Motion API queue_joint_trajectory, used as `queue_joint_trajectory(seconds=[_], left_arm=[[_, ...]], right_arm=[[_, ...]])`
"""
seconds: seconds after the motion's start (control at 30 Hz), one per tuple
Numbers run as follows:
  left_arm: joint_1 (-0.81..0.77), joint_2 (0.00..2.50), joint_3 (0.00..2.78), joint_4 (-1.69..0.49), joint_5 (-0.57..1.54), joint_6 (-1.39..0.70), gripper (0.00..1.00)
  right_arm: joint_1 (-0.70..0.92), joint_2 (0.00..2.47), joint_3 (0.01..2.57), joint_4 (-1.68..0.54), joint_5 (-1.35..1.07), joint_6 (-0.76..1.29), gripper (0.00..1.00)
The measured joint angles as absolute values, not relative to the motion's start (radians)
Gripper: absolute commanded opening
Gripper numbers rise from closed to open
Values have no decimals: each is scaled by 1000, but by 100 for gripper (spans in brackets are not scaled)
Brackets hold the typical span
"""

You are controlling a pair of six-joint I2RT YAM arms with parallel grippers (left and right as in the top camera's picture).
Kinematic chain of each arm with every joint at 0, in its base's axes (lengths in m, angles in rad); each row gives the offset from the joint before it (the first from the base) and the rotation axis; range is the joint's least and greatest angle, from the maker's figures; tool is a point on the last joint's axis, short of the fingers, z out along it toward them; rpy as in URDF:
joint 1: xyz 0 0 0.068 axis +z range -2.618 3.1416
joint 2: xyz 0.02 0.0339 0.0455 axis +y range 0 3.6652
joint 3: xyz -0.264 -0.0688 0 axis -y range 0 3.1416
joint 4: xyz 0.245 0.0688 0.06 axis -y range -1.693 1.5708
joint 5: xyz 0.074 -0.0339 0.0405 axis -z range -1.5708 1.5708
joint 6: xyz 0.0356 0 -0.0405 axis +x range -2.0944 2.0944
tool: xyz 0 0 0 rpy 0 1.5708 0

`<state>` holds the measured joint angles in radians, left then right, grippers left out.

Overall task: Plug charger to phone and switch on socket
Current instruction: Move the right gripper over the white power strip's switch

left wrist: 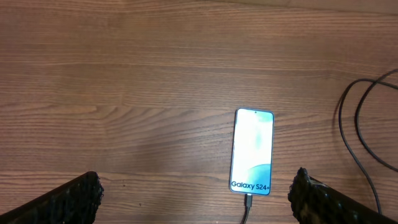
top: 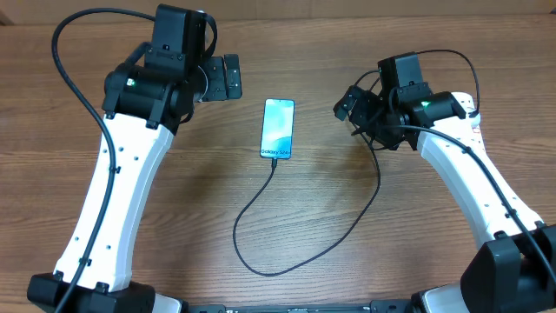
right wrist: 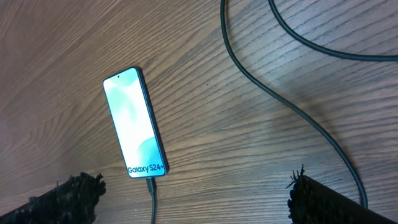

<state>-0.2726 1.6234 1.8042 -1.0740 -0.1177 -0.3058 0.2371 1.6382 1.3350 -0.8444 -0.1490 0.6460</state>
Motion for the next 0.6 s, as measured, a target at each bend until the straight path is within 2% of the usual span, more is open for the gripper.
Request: queue_joint_trajectory(seconds=[0.23, 0.43, 0.6], left_arm=[[-273, 1623, 1804, -1075, -121, -303, 100], [-273, 1624, 1804, -1075, -123, -303, 99], [-273, 1624, 1804, -1075, -125, -303, 100]], right_arm=[[176, 1639, 1367, -1011, -150, 580, 100], [7, 1638, 1534, -1196, -148, 468, 100], [-176, 1634, 1612, -1246, -149, 369, 100]])
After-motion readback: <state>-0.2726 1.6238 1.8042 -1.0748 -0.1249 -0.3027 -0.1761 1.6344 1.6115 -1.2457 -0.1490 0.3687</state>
